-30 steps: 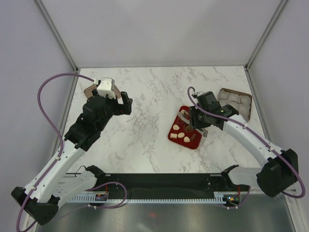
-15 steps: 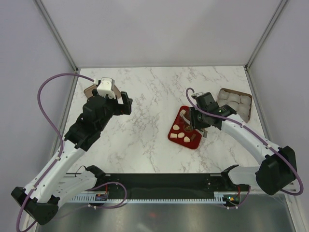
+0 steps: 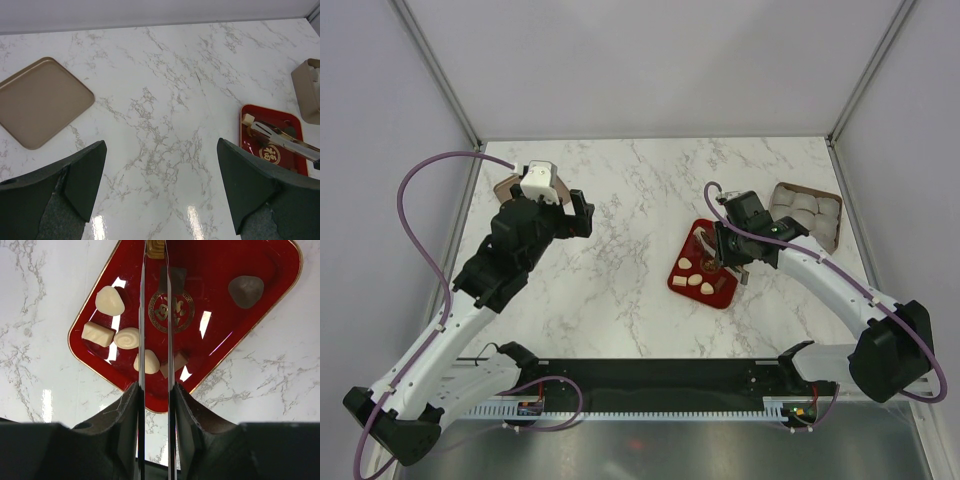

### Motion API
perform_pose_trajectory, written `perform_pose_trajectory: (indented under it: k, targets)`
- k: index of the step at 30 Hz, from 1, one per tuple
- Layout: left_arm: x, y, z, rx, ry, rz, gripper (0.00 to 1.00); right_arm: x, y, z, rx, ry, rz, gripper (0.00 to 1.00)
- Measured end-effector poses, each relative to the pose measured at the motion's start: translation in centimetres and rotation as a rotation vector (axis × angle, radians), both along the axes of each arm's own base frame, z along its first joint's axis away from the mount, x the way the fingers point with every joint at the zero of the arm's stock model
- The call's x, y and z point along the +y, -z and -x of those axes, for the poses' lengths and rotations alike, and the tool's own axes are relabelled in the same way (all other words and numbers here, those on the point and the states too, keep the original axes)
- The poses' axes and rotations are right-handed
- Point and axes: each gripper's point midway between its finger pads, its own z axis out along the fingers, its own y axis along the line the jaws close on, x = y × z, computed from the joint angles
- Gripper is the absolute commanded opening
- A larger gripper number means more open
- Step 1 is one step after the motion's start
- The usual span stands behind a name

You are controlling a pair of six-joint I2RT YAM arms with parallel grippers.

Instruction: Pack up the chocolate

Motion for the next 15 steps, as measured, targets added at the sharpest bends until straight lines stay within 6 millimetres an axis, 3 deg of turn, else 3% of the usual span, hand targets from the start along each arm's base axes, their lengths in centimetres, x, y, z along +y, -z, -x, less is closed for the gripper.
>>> perform_pose_trajectory:
  k: [9, 15]
  targets:
    - [0.0, 0.0, 0.0, 0.0, 0.0, 0.001, 1.0, 0.3, -0.6, 0.5, 0.004, -0.012, -0.025, 0.26]
    - [0.0, 0.0, 0.0, -0.001, 0.001, 0.001, 1.0, 0.7, -4.9, 0.1, -0.065, -0.012, -0.073, 0.26]
